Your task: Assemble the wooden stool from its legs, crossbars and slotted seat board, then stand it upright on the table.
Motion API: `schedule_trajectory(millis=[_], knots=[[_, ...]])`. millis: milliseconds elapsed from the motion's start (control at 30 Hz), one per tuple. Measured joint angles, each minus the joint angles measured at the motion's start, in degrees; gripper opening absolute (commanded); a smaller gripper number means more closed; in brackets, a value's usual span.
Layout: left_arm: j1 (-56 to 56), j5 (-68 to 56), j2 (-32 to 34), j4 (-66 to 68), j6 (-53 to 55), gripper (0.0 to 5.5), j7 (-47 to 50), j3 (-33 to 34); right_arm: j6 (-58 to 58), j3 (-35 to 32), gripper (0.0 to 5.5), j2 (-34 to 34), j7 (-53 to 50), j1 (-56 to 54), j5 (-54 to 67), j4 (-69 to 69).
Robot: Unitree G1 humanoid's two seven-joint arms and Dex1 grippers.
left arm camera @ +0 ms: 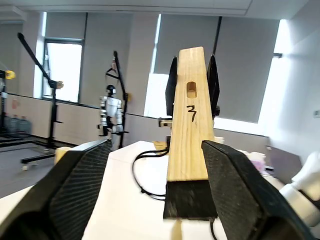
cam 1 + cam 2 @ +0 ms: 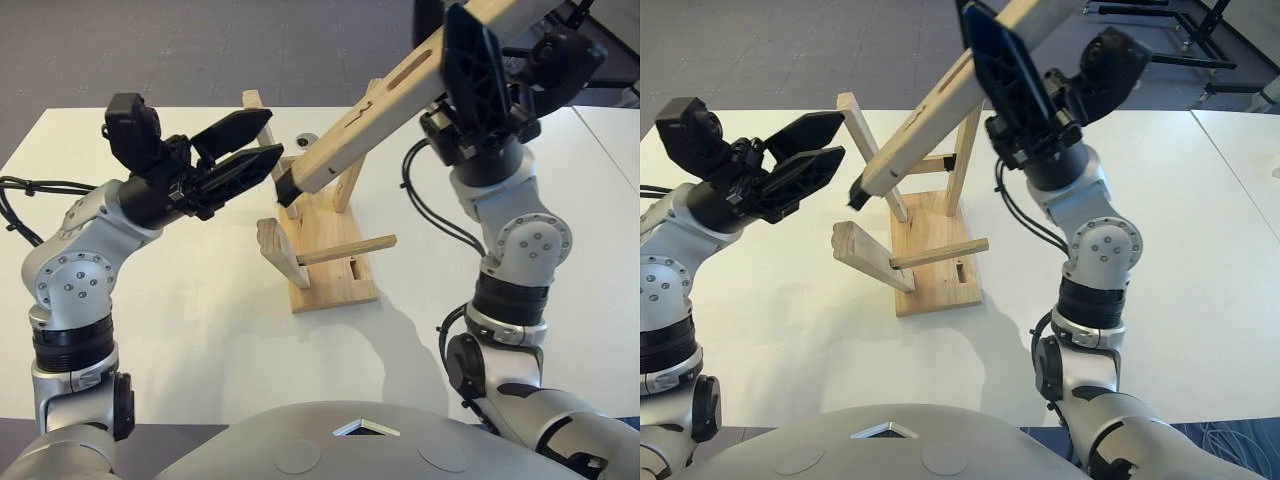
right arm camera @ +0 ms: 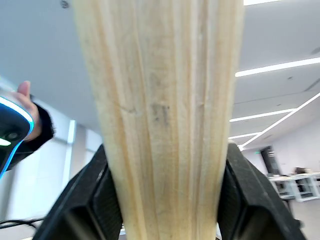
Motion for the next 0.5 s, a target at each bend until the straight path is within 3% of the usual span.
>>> schedule_trajectory(millis=[100, 267, 500], knots=[[1.98, 1.91, 2.31, -0.8, -0.35, 3.76, 1.1, 3.1, -3.4, -3.96, 2.07, -2.94, 0.1, 0.48, -3.21, 0.38], [12.4, -4.72, 5.53, -12.11, 2.19, 4.49, 3.49, 8.62, -9.14, -3.92, 2.07, -14.05, 11.79, 13.47, -18.54, -0.89], [19.74, -11.37, 10.0, -21.27, 5.53, 4.49, 7.43, 7.78, -10.68, -5.03, 2.07, -15.0, 16.15, 22.69, -20.25, -2.44]])
